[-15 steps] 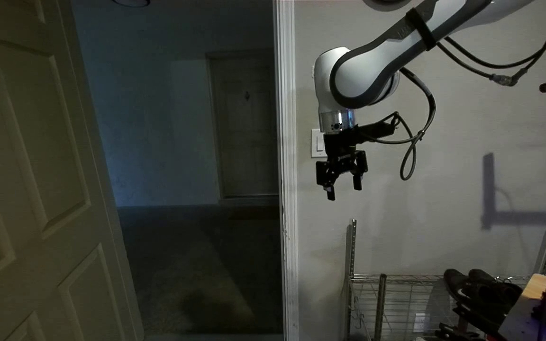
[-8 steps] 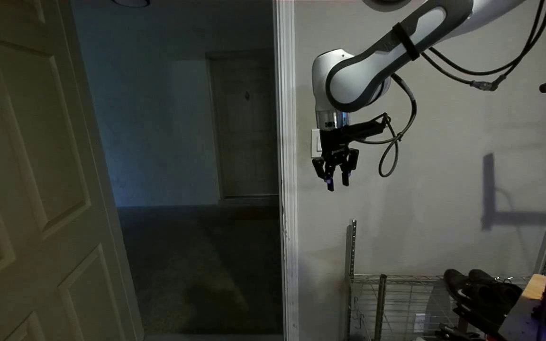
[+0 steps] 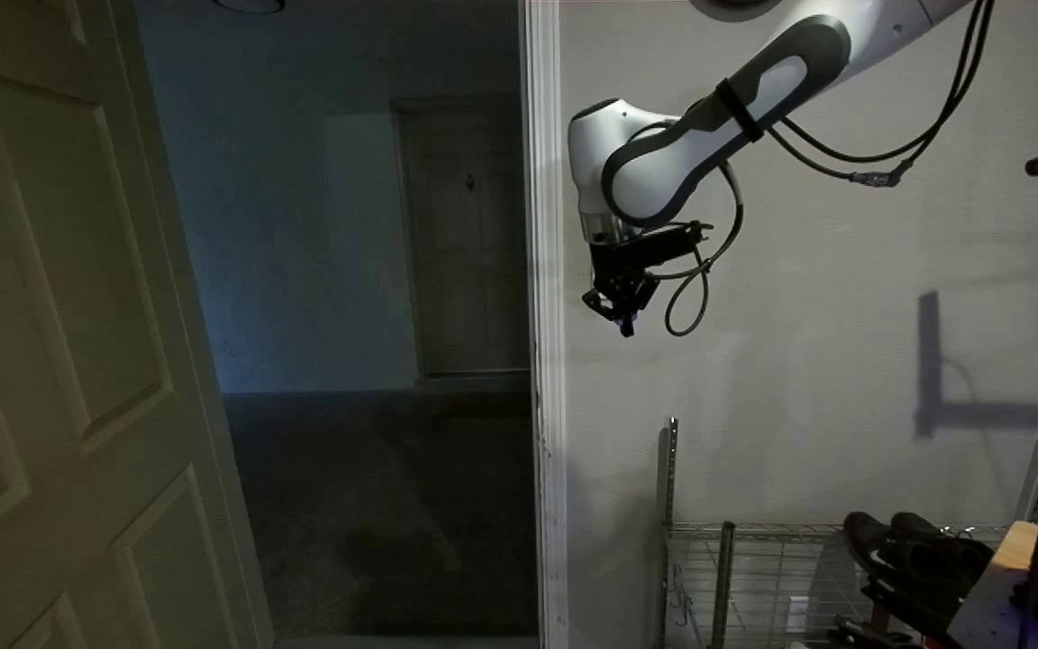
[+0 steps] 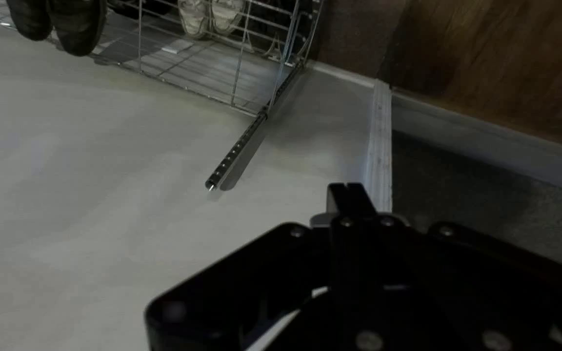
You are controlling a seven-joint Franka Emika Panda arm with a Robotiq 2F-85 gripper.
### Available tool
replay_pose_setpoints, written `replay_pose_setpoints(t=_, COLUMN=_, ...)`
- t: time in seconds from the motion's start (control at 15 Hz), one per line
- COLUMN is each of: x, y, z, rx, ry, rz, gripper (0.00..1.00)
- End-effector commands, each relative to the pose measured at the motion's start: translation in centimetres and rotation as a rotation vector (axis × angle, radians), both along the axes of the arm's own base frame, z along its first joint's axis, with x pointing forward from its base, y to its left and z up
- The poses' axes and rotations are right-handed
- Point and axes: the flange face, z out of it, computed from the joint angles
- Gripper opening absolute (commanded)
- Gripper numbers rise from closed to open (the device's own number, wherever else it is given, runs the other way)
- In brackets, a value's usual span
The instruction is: Turn off the light switch
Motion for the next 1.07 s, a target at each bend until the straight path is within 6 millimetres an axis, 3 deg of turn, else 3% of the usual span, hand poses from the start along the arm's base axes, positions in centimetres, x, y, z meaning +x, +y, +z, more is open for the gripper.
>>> replay_pose_setpoints(t=0.0, x=3.9, y=-1.5, z=1.0, rx=-0.081, ry=-0.116, rz=-0.088, gripper=0.05)
replay_pose_setpoints(t=0.47, x=10.1, y=-6.0, z=0.9, rx=-0.149, ry=-0.196, rz=-0.224, gripper=0.06)
replay_pose_setpoints(t=1.0, x=14.0, y=-9.3, z=0.3, rx=-0.185, ry=-0.261, rz=-0.283, gripper=0.06)
